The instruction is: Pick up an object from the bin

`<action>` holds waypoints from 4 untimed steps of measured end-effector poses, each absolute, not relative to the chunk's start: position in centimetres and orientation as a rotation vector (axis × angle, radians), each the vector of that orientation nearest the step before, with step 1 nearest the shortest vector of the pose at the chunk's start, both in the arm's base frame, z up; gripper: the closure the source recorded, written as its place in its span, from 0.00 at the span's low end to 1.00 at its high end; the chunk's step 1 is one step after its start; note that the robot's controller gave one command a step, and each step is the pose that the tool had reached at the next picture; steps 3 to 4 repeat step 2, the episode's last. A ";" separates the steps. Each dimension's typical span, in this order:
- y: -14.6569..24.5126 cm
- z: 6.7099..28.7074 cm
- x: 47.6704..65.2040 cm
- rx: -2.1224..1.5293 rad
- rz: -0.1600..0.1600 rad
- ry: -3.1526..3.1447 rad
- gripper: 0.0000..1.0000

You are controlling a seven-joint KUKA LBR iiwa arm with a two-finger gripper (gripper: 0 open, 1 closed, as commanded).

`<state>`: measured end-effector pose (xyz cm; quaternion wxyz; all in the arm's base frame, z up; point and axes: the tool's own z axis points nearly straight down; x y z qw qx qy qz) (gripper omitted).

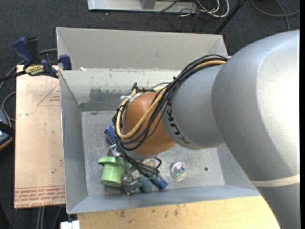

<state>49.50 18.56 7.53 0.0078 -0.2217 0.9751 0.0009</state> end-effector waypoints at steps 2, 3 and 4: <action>18.6 23.0 50.2 -0.677 0.003 3.056 1.00; 18.6 23.0 50.2 -0.677 0.003 3.056 1.00; 18.6 23.0 50.2 -0.677 0.003 3.056 1.00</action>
Offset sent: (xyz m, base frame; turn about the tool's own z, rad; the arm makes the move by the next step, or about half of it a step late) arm 0.0000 0.0000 0.0000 0.0000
